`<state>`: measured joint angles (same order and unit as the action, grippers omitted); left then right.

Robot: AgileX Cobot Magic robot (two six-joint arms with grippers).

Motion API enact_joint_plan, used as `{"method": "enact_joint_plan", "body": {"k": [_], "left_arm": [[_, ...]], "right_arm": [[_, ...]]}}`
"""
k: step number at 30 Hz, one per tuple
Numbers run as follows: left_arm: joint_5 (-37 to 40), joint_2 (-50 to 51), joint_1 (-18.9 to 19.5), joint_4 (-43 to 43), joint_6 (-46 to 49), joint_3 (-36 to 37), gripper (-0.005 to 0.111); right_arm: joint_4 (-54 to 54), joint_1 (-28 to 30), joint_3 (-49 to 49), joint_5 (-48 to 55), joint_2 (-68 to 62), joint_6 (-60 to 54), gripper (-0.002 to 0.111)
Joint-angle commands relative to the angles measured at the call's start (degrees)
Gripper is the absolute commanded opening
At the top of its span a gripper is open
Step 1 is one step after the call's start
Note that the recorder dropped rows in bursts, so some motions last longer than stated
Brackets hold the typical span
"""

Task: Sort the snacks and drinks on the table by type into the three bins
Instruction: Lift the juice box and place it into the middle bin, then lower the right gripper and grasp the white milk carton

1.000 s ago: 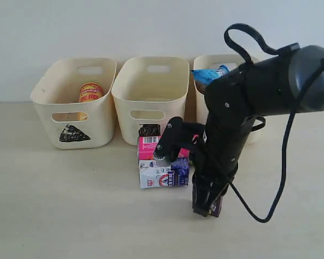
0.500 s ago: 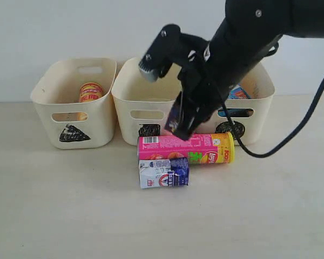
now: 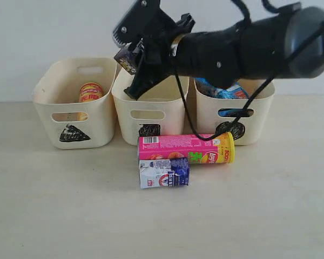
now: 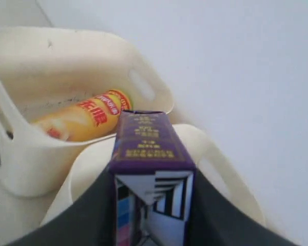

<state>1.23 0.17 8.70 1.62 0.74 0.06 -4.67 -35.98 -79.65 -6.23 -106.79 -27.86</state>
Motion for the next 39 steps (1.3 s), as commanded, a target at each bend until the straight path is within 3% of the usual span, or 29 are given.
{"method": "enact_joint_plan", "body": {"k": [1,5,9,11,14,16,18,20,23,26,31,39], "left_arm": [[-0.2,-0.2,0.3,0.5,-0.2,-0.1,0.004],[-0.2,-0.2,0.3,0.5,-0.2,-0.1,0.004],[-0.2,-0.2,0.3,0.5,-0.2,-0.1,0.004],[-0.2,-0.2,0.3,0.5,-0.2,-0.1,0.004],[-0.2,-0.2,0.3,0.5,-0.2,-0.1,0.004],[-0.2,-0.2,0.3,0.5,-0.2,-0.1,0.004],[-0.2,-0.2,0.3,0.5,-0.2,-0.1,0.004],[-0.2,-0.2,0.3,0.5,-0.2,-0.1,0.004],[-0.2,-0.2,0.3,0.5,-0.2,-0.1,0.004],[-0.2,-0.2,0.3,0.5,-0.2,-0.1,0.004],[-0.2,-0.2,0.3,0.5,-0.2,-0.1,0.004],[-0.2,-0.2,0.3,0.5,-0.2,-0.1,0.004]], "right_arm": [[7.0,2.9,-0.5,-15.6,-6.2,0.8,0.001],[15.0,5.0,-0.5,-23.1,-10.1,0.7,0.001],[15.0,6.3,-1.9,-21.5,-12.5,1.4,0.002],[15.0,6.3,-2.9,-20.3,-13.4,1.4,0.008],[15.0,6.3,-4.8,-17.4,-14.4,1.6,0.032],[15.0,6.3,-6.1,-14.7,-14.7,1.8,0.057],[15.1,6.3,-6.6,-14.1,-14.7,1.9,0.074],[16.1,6.3,-6.7,-13.1,-13.8,2.0,0.078],[17.6,6.2,-6.7,-9.1,-11.0,2.0,0.072],[17.6,6.2,-6.7,-1.7,-7.2,1.4,0.053],[16.8,6.2,-6.7,13.7,-1.4,0.2,0.002],[16.3,6.2,-6.7,40.8,3.3,-2.6,0.001]]}}
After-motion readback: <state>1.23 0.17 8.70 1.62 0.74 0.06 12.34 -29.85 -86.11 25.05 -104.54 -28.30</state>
